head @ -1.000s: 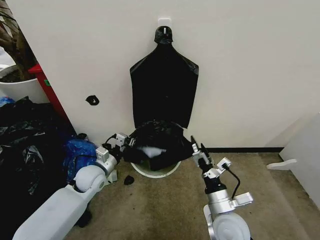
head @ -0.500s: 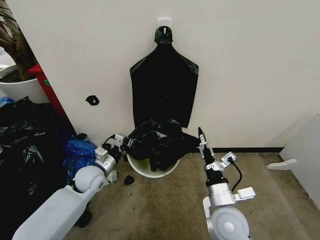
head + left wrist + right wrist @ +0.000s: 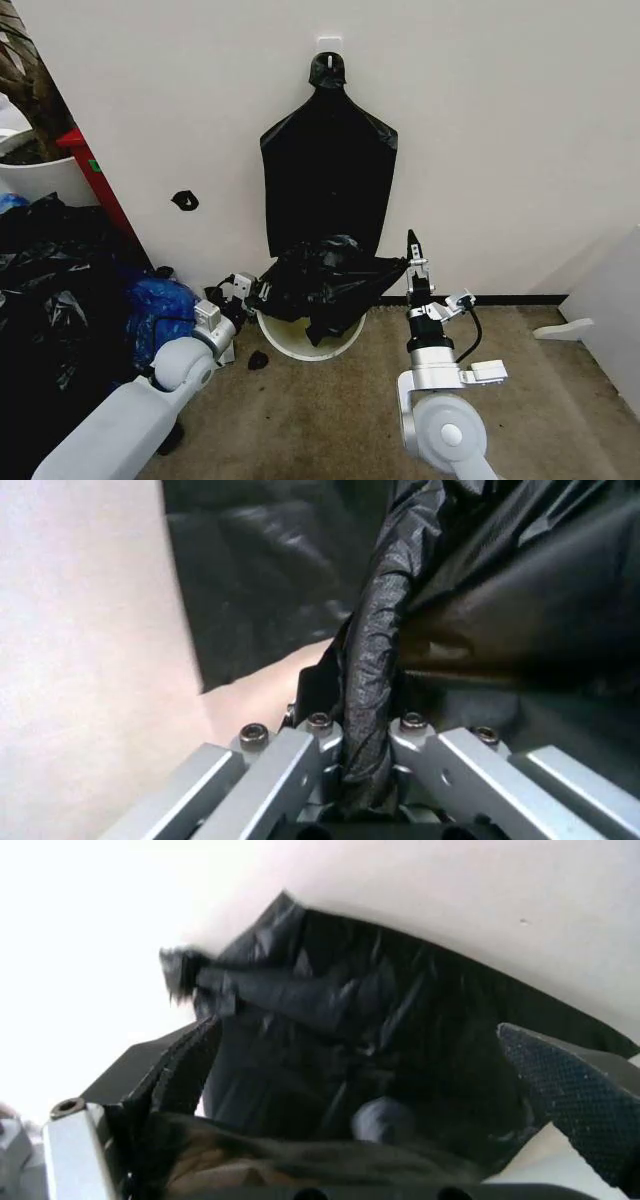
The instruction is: Place the garbage bag over the trash bin.
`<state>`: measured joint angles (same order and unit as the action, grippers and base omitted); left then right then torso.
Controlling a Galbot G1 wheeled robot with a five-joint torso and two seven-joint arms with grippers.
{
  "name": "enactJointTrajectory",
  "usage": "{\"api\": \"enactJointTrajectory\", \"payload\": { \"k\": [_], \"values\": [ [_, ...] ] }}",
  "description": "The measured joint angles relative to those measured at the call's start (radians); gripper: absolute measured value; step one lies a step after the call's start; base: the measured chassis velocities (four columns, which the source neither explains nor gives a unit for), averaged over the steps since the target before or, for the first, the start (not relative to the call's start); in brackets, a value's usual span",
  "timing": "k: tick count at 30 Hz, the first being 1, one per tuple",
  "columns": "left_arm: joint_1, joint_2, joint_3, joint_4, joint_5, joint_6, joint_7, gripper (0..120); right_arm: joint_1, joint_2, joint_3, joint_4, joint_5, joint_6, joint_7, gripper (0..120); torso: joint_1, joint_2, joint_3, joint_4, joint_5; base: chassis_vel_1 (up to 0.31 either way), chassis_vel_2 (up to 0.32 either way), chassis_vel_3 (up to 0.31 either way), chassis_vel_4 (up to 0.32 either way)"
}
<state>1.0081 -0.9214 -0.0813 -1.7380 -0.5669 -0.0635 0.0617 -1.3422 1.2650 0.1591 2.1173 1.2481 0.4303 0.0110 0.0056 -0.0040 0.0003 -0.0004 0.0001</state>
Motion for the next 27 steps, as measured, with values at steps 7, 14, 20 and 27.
{"api": "enactJointTrajectory", "payload": {
  "k": [7, 14, 20, 27],
  "values": [
    [0.016, -0.023, 0.012, -0.035, 0.022, -0.014, 0.004, 1, 0.037, -0.019, -0.015, -0.188, -0.116, 0.018, -0.309, 100, 0.000, 0.000, 0.000, -0.0001, 0.0002, 0.000, 0.000, 0.000, 0.000],
    [0.024, -0.014, 0.010, -0.021, 0.091, -0.014, -0.034, 1, 0.027, -0.053, 0.026, -0.316, -0.220, 0.018, -0.648, 100, 0.000, 0.000, 0.000, 0.0001, 0.0002, 0.000, 0.000, 0.000, 0.000],
    [0.016, -0.018, 0.007, -0.002, 0.099, 0.003, -0.079, 1, -0.001, -0.089, 0.102, -0.401, -0.274, 0.020, -0.944, 100, 0.000, 0.000, 0.000, -0.0002, 0.0000, 0.000, 0.000, 0.000, 0.000],
    [0.009, -0.027, 0.004, 0.003, 0.097, 0.015, -0.102, 1, -0.024, -0.082, 0.128, -0.397, -0.355, 0.018, -1.111, 100, 0.000, 0.000, 0.000, 0.0001, 0.0001, 0.000, 0.000, 0.000, 0.000]
  ]
}}
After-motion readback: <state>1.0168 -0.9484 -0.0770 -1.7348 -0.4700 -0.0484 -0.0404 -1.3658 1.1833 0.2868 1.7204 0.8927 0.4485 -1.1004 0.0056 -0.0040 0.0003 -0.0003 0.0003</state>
